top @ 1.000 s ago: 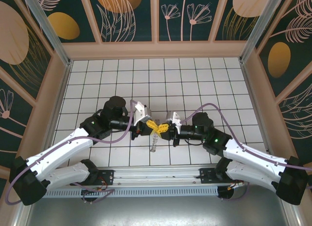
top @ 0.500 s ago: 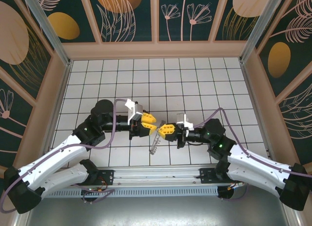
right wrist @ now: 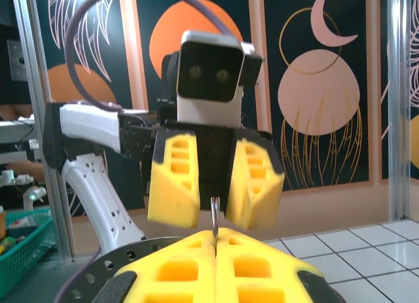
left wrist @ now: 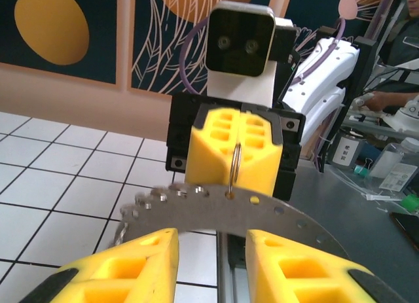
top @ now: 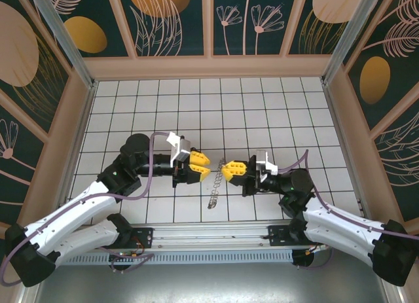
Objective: Put the keys on the keyring
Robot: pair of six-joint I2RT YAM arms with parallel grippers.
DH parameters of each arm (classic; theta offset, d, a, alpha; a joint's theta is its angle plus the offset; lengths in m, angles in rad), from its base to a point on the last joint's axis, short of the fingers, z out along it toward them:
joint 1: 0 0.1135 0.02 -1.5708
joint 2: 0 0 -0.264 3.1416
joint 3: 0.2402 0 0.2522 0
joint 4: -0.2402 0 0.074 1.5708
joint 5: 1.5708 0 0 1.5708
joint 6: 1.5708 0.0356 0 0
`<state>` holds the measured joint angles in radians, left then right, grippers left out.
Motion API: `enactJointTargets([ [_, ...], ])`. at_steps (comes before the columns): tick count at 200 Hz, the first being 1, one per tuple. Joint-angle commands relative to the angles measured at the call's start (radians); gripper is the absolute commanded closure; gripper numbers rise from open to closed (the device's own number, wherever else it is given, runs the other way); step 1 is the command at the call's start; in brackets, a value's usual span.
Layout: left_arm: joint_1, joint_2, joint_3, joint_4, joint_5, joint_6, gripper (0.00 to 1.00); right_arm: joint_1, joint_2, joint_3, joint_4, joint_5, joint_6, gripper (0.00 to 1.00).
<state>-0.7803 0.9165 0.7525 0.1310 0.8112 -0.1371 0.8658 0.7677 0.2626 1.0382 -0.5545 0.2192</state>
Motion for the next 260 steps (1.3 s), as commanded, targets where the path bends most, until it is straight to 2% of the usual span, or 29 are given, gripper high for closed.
enactJointTargets([
  [1, -0.004, 0.013, 0.014, 0.058, 0.05, -0.015, 0.7, -0.009, 0.018, -0.004, 0.17, 0.007, 0.05, 1.0],
  [25, -0.006, 0.026, 0.03, 0.11, 0.085, -0.044, 0.7, -0.008, 0.038, -0.008, 0.193, 0.003, 0.061, 1.0],
  [185, -0.041, 0.159, 0.091, 0.207, 0.124, -0.054, 0.7, -0.015, 0.092, -0.013, 0.262, -0.008, 0.079, 1.0],
  [217, -0.042, 0.188, 0.094, 0.198, 0.129, -0.046, 0.79, -0.029, 0.094, -0.021, 0.275, -0.014, 0.085, 1.0],
  [240, -0.042, 0.196, 0.094, 0.182, 0.12, -0.03, 1.0, -0.04, 0.095, -0.03, 0.287, -0.021, 0.094, 1.0],
  [260, -0.043, 0.196, 0.107, 0.146, 0.092, 0.003, 1.0, -0.048, 0.097, -0.03, 0.285, -0.024, 0.097, 1.0],
])
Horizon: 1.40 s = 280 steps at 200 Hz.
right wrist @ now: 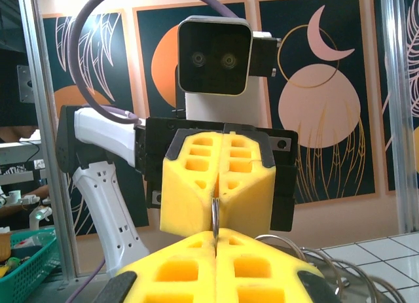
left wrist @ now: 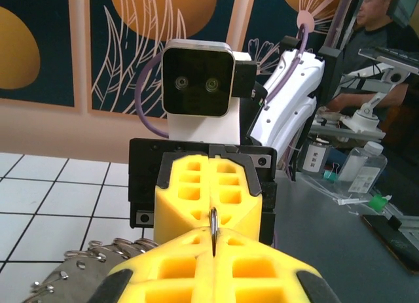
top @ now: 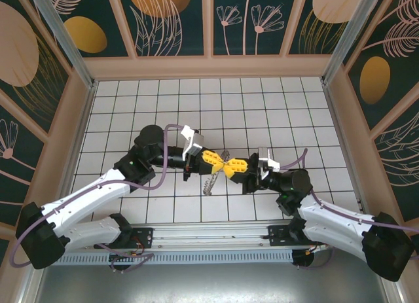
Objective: Put the keys on the keyring
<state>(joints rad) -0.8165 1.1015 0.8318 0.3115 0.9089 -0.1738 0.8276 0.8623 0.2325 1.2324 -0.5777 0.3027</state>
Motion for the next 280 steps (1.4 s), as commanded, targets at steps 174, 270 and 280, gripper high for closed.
enactJointTargets([
  [174, -0.007, 0.126, 0.476, -0.96, -0.275, 0.608, 1.0, 0.097, -0.213, 0.257, -1.024, 0.285, -0.43, 0.73],
  [270, -0.01, 0.145, 0.472, -0.984, -0.257, 0.605, 1.0, 0.103, -0.188, 0.295, -1.011, 0.273, -0.477, 0.78],
  [280, -0.013, 0.15, 0.475, -0.986, -0.257, 0.605, 1.0, 0.104, -0.183, 0.297, -1.008, 0.267, -0.481, 0.78],
])
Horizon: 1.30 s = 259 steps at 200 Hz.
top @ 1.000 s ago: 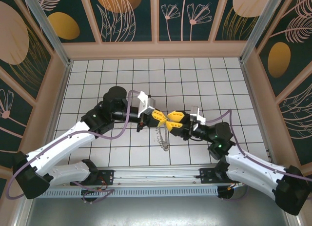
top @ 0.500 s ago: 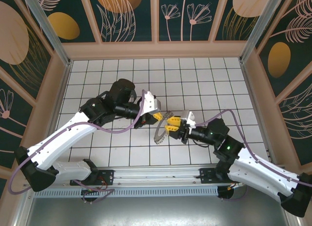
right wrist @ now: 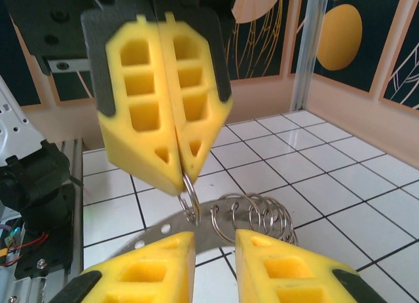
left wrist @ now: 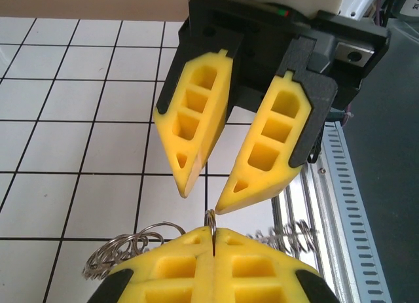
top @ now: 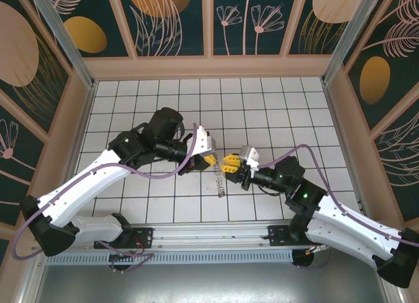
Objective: Put the keys on the keyring
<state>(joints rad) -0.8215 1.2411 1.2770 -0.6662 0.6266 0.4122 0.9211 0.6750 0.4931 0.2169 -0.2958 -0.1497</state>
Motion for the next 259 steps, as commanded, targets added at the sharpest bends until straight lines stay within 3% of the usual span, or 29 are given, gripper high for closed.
enactJointTargets([
  [1, -0.007, 0.01, 0.03, -0.008, 0.025, 0.019, 1.0, 0.01, 0.005, 0.037, 0.007, -0.015, -0.029, 0.78],
  [83, -0.018, 0.031, 0.038, -0.011, 0.038, 0.02, 1.0, 0.01, 0.088, 0.065, 0.032, -0.046, -0.065, 0.83],
  [102, -0.019, 0.037, 0.035, -0.01, 0.036, 0.022, 1.0, 0.01, 0.096, 0.069, 0.039, -0.052, -0.072, 0.89],
  [117, -0.018, 0.039, 0.036, -0.008, 0.039, 0.022, 1.0, 0.01, 0.104, 0.073, 0.036, -0.061, -0.079, 1.0],
  [140, -0.019, 0.024, 0.022, 0.02, 0.055, 0.004, 1.0, 0.01, 0.102, 0.072, 0.026, -0.062, -0.086, 1.0],
  [149, -0.018, 0.005, -0.001, 0.053, 0.053, -0.012, 1.0, 0.01, 0.09, 0.066, 0.029, -0.066, -0.087, 1.0],
  [165, -0.018, -0.038, -0.07, 0.139, 0.048, -0.051, 0.81, 0.01, 0.05, 0.04, 0.065, -0.082, -0.077, 1.0],
  [181, -0.017, -0.077, -0.143, 0.239, 0.065, -0.103, 0.75, 0.006, 0.013, 0.012, 0.113, -0.097, -0.061, 1.0],
  [211, -0.012, -0.144, -0.27, 0.471, 0.111, -0.235, 0.75, 0.002, -0.034, -0.038, 0.213, -0.132, -0.009, 1.0],
  [231, -0.011, -0.178, -0.348, 0.627, 0.141, -0.324, 0.81, 0.0, -0.059, -0.076, 0.286, -0.138, 0.016, 1.0],
  [259, -0.011, -0.183, -0.368, 0.672, 0.172, -0.364, 0.84, -0.004, -0.076, -0.12, 0.415, -0.152, 0.066, 1.0],
])
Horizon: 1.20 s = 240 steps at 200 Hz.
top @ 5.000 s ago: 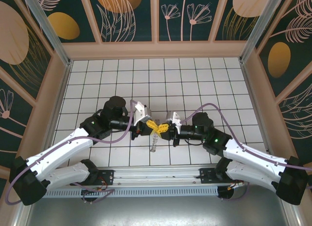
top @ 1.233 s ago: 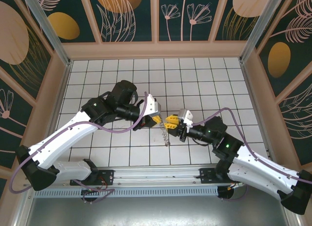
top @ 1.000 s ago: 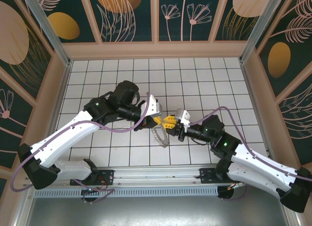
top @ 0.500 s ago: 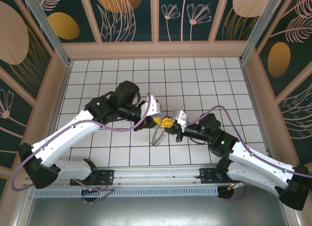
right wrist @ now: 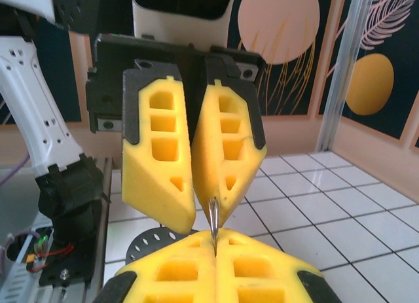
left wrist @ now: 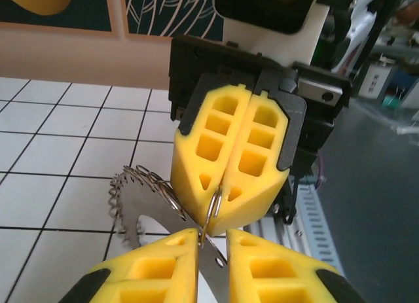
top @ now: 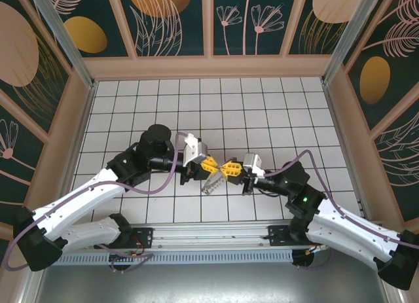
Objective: Put the keys on the keyring
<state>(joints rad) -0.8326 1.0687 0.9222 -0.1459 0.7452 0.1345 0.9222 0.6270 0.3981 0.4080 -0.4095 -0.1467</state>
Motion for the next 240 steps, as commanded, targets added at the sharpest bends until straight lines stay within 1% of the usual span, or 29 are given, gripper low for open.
enactJointTargets([
  [1, 0.001, -0.01, -0.013, 0.152, 0.054, -0.086, 0.84, -0.006, -0.028, -0.027, 0.228, -0.039, 0.065, 1.0],
  [26, 0.001, -0.025, -0.014, 0.165, 0.065, -0.1, 0.84, -0.023, -0.022, -0.069, 0.364, -0.067, 0.127, 1.0],
  [43, 0.001, -0.04, -0.026, 0.191, 0.067, -0.116, 0.85, -0.036, -0.018, -0.099, 0.463, -0.079, 0.173, 1.0],
  [60, 0.0, -0.042, -0.032, 0.205, 0.073, -0.124, 0.87, -0.039, -0.007, -0.111, 0.518, -0.09, 0.198, 1.0],
  [90, 0.0, -0.024, -0.037, 0.244, 0.104, -0.139, 0.87, -0.04, 0.016, -0.113, 0.54, -0.1, 0.21, 1.0],
  [130, 0.001, -0.003, -0.051, 0.344, 0.154, -0.191, 0.83, -0.04, 0.016, -0.121, 0.553, -0.086, 0.214, 1.0],
  [160, -0.002, 0.0, -0.055, 0.377, 0.161, -0.208, 0.81, -0.04, 0.026, -0.122, 0.565, -0.084, 0.219, 1.0],
  [204, -0.009, 0.021, -0.051, 0.397, 0.169, -0.214, 0.81, -0.041, 0.062, -0.119, 0.6, -0.093, 0.228, 1.0],
  [240, -0.01, 0.04, -0.048, 0.397, 0.174, -0.208, 0.86, -0.041, 0.068, -0.128, 0.627, -0.092, 0.239, 1.0],
])
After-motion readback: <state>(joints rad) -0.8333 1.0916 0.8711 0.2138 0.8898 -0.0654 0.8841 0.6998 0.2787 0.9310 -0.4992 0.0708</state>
